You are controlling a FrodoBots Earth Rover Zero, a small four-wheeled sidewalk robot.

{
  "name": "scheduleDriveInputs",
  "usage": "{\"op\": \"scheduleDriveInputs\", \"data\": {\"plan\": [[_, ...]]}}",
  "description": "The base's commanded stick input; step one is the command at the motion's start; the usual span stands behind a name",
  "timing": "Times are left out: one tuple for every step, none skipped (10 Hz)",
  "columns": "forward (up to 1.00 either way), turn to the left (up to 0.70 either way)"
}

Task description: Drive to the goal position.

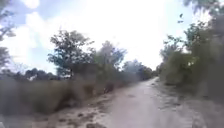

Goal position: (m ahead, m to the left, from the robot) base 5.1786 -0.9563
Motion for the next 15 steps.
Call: {"op": "scheduleDriveInputs", "data": {"plan": [[0.85, 0.0], [0.85, 0.0], [0.85, 0.0], [0.85, 0.0], [0.85, 0.0], [0.85, 0.0], [0.85, -0.3], [0.85, -0.1], [0.85, 0.0], [0.85, 0.0], [0.85, 0.0], [0.85, 0.0], [0.85, 0.0], [0.85, -0.17], [0.85, -0.33]]}}
